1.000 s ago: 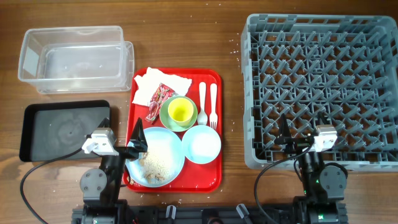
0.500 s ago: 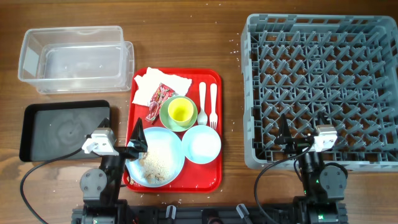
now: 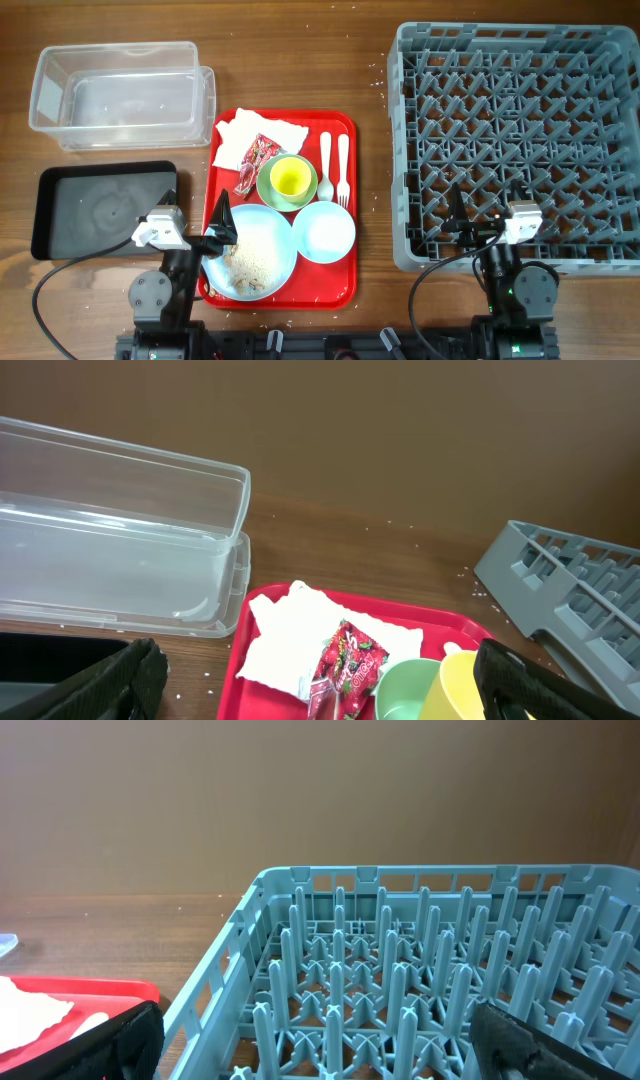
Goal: Sort waste into correct bins and load items into the dishwasher rack
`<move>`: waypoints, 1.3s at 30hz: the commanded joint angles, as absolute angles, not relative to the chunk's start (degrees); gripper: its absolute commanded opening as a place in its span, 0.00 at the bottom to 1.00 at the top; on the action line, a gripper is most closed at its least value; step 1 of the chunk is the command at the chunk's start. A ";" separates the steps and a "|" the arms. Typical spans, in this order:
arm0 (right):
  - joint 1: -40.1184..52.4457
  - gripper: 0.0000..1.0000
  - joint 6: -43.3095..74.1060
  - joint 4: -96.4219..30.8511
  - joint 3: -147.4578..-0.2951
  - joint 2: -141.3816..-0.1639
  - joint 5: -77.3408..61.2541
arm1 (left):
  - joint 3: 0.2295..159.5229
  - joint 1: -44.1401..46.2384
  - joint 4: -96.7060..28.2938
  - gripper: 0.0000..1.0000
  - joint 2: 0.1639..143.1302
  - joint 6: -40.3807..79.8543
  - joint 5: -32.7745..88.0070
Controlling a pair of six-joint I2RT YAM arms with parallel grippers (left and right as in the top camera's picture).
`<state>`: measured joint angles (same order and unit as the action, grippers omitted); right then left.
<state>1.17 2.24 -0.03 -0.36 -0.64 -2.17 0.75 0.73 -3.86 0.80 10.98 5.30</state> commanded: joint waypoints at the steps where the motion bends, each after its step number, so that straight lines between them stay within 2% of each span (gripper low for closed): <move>1: 0.89 1.00 1.50 0.10 -0.30 -0.80 -3.03 | 0.32 0.47 -4.01 1.00 0.38 10.72 5.32; 17: 0.89 1.00 1.52 0.08 -0.30 -0.80 -3.03 | 0.32 0.47 -3.62 1.00 0.38 10.72 5.32; 18: 0.89 1.00 1.52 0.10 -0.30 -0.80 -3.03 | 0.32 0.51 -2.22 1.00 0.38 12.19 7.29; 21: 0.89 1.00 1.50 0.08 -0.30 -0.80 -3.03 | 0.32 0.51 -0.64 1.00 0.38 30.26 27.51; 23: 0.89 1.00 1.52 0.08 -0.30 -0.80 -3.03 | 0.32 0.51 3.79 1.00 0.38 34.37 39.88; 26: 0.89 1.00 1.50 0.08 -0.30 -0.80 -3.03 | 2.04 0.47 11.97 1.00 0.56 35.00 39.70; 28: 0.89 1.00 1.52 0.08 -0.30 -0.80 -3.03 | 8.91 0.47 6.13 1.00 4.32 32.69 35.86; 30: 0.89 1.00 1.52 0.10 -0.30 -0.80 -3.03 | 21.02 0.47 -4.58 1.00 14.83 24.73 34.35; 33: 0.89 1.00 1.50 0.08 -0.30 -0.80 -3.03 | 51.57 0.51 -32.36 0.99 41.58 13.23 33.21; 35: 0.89 1.00 1.50 0.10 -0.30 -0.80 -3.03 | 74.37 0.51 -53.74 1.00 58.35 9.78 31.64; 37: 0.89 1.00 1.50 0.10 -0.30 -0.80 -3.03 | 85.73 0.51 -61.08 1.00 68.05 10.96 32.56; 39: 0.89 1.00 1.50 0.08 -0.30 -0.80 -3.03 | 91.61 1.58 -60.16 0.99 76.07 11.92 32.42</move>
<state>1.17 2.22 -0.08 -0.36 -1.21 -2.17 85.06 0.67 -60.03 68.23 13.50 32.93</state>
